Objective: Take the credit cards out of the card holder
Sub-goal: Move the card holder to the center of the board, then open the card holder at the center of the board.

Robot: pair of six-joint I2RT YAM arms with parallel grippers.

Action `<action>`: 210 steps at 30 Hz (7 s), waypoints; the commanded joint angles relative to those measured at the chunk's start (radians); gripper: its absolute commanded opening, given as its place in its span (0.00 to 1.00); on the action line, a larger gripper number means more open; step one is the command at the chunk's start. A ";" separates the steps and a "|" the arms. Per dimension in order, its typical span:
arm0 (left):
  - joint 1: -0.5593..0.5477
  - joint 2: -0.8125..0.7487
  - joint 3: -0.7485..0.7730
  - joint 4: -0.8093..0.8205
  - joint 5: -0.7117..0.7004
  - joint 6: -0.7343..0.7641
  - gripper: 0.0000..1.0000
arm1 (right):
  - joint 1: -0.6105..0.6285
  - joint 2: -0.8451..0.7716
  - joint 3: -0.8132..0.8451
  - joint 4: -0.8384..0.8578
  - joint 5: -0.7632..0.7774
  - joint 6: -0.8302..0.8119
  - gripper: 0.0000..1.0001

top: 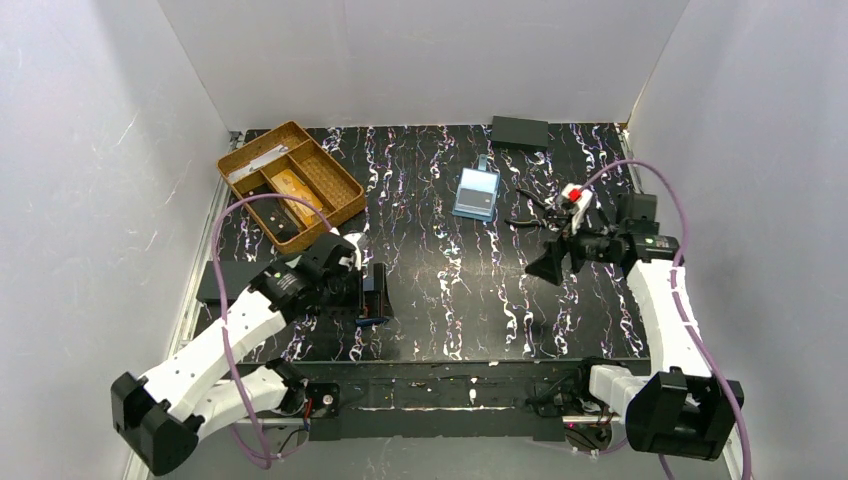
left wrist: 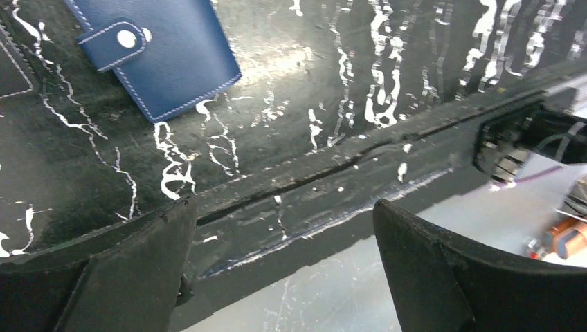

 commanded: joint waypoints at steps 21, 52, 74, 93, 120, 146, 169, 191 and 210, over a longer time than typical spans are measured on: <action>-0.016 0.120 -0.143 0.182 -0.295 -0.093 0.87 | 0.048 0.060 -0.203 0.180 -0.037 -0.091 0.98; 0.254 0.484 0.036 0.234 -0.065 0.150 0.64 | 0.048 0.063 -0.200 0.166 -0.028 -0.109 0.98; 0.281 0.555 -0.044 0.391 0.145 0.122 0.07 | 0.048 0.077 -0.191 0.137 -0.041 -0.137 0.98; 0.040 0.670 -0.078 0.831 0.168 -0.360 0.00 | 0.048 0.107 -0.174 0.094 -0.053 -0.166 0.98; -0.119 0.519 0.063 0.550 -0.138 -0.206 0.66 | 0.048 0.114 -0.170 0.087 -0.043 -0.174 0.98; -0.348 1.014 0.721 -0.043 -0.471 -0.258 0.96 | 0.048 0.112 -0.169 0.091 -0.024 -0.170 0.98; -0.355 1.085 0.730 -0.084 -0.518 -0.269 0.53 | 0.048 0.107 -0.171 0.088 -0.019 -0.172 0.98; -0.245 0.899 0.413 0.204 -0.309 -0.261 0.10 | 0.048 0.106 -0.171 0.085 -0.021 -0.175 0.98; -0.100 0.495 0.249 0.477 -0.158 -0.136 0.00 | 0.064 0.113 -0.161 0.064 -0.037 -0.193 0.98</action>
